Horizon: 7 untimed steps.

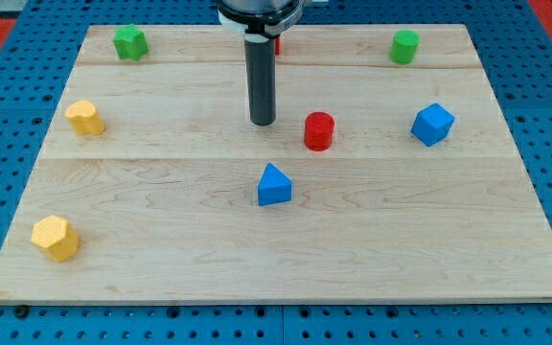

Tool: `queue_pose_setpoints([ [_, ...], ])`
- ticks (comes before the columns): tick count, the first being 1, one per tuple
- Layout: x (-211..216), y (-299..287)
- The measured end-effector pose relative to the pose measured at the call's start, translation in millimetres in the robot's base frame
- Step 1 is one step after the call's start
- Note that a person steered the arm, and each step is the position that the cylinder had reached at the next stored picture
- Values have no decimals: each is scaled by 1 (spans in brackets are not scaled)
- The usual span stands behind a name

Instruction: Keep the red circle vertically at the bottom side of the blue cube

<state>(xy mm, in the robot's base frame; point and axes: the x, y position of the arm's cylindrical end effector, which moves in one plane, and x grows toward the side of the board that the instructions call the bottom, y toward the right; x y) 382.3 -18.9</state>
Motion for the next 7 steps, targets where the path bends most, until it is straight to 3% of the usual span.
queue_pose_setpoints([
  [3, 0, 74],
  [5, 8, 76],
  [7, 63, 117],
])
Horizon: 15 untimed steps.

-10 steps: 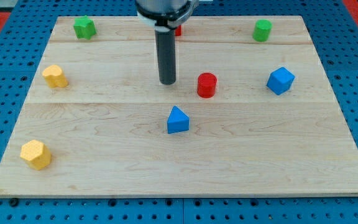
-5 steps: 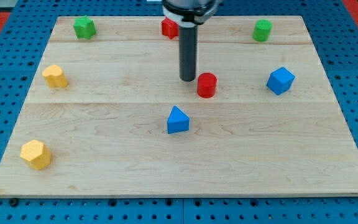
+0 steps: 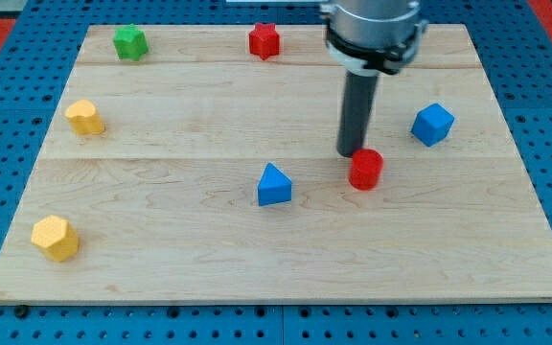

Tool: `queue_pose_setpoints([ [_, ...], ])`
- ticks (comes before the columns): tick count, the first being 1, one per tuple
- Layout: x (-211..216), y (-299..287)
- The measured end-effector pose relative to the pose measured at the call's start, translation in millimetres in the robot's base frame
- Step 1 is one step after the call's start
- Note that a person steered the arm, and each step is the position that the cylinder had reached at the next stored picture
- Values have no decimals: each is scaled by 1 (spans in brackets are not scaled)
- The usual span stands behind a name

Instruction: Keep the red circle vertically at the bottom side of the blue cube

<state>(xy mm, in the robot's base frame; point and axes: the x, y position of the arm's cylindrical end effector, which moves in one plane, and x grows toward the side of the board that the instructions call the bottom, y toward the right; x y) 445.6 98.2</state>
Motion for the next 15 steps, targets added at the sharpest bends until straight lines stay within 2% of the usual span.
queue_pose_setpoints([
  [2, 23, 62],
  [4, 18, 23],
  [5, 37, -49],
  [6, 66, -40],
  [7, 64, 24],
  [8, 45, 13],
  [9, 26, 33],
  [11, 61, 58],
  [12, 37, 60],
  [15, 72, 80],
])
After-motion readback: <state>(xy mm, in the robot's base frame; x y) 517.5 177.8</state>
